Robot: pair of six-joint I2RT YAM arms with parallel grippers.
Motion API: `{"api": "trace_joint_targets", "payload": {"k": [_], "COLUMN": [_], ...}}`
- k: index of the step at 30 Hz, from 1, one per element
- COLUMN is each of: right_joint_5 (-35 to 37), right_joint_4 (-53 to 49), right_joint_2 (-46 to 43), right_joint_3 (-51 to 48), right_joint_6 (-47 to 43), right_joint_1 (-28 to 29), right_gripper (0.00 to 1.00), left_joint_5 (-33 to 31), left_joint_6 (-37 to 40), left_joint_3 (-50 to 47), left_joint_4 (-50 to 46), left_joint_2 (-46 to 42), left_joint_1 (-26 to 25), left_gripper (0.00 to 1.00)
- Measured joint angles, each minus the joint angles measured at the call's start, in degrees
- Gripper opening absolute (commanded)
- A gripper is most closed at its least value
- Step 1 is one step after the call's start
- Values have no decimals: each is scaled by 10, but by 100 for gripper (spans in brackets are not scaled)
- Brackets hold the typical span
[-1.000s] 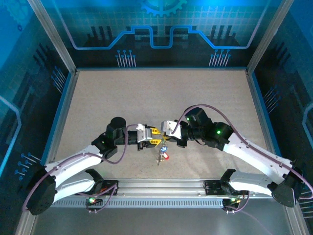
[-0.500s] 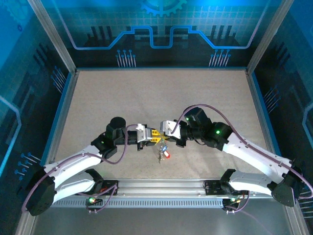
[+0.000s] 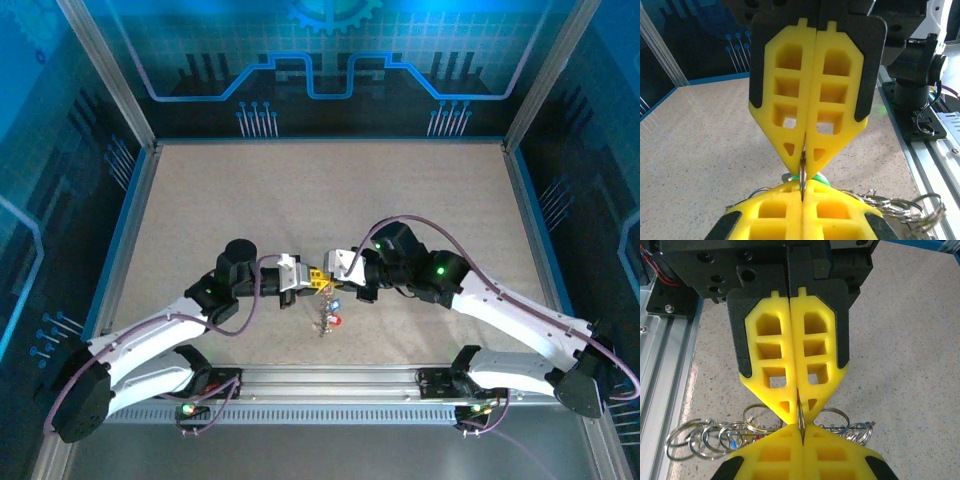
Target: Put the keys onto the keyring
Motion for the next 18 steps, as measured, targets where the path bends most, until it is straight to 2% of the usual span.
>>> {"api": "trace_joint_targets", "payload": {"k": [4, 11, 14, 18], "right_joint_5": [-3, -15, -20, -30], "right_joint_4": [3, 9, 10, 14], "right_joint_2": [-7, -47, -50, -49], "right_joint_3": [0, -24, -32, -36], "right_joint_6": [-4, -3, 3, 9], "right_joint_1": [0, -8, -10, -15], "right_gripper": [19, 20, 27, 28], "left_joint_5": [2, 15, 21, 32], "left_joint_6": [2, 1, 1, 0], "left_joint_3": [0, 0, -1, -7], "left_joint_4": [-5, 7, 22, 31], "left_joint_2": [-3, -3, -3, -3], "left_joint_1": [0, 12, 12, 13], "left_gripper": [0, 0, 0, 0]}}
